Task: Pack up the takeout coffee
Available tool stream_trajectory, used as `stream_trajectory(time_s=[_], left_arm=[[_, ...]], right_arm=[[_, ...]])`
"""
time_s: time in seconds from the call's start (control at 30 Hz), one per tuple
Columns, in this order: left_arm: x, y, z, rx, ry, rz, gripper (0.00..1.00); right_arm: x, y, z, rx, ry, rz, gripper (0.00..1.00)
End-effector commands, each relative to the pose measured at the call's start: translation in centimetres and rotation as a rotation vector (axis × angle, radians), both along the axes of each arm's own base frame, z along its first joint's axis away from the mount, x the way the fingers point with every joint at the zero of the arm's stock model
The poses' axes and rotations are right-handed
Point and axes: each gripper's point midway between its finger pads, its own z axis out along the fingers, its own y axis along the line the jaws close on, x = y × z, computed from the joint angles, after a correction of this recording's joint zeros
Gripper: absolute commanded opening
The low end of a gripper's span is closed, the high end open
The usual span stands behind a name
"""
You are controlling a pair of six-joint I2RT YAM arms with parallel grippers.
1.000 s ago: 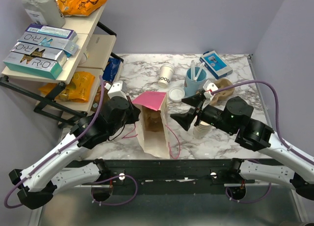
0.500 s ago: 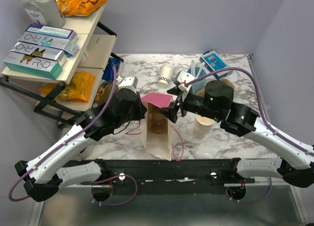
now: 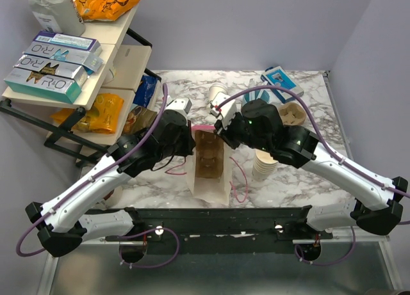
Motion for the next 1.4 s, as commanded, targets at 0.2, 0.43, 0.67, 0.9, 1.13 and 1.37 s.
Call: stream_trajectory(time_s=[0.2, 0.43, 0.67, 0.9, 1.13, 1.37], left_arm=[[-0.7, -1.0, 2.9, -0.025, -0.068, -0.119, 0.51], [-1.5, 0.1, 6.2, -0.118, -0.135, -0.104, 0.99], [-1.2, 3.3, 8.4, -0.119, -0.189, 0.030, 0.99], [-1.1, 4.3, 8.1, -0.117, -0.167, 0.096, 0.99], [-1.0, 5.4, 5.6, -0.072, -0.092, 0.192, 0.99], [-1.4, 4.4, 1.0, -0.050, 0.074, 0.254, 0.99]], right_arm=[[-0.2, -1.8, 0.3, 0.024, 0.122, -0.156, 0.01], [-0.3, -2.6, -1.0, 0.083, 0.322, -0.359, 0.01], [2.0, -4.4, -4.0, 0.141, 0.479, -0.504, 0.01], [5.1, -6.0, -5.6, 0.174, 0.531, -0.590, 0.33], [7.2, -8.8, -3.8, 0.204, 0.397, -0.682, 0.86], [7.1, -10.8, -2.0, 0.314, 0.225, -0.663, 1.00]])
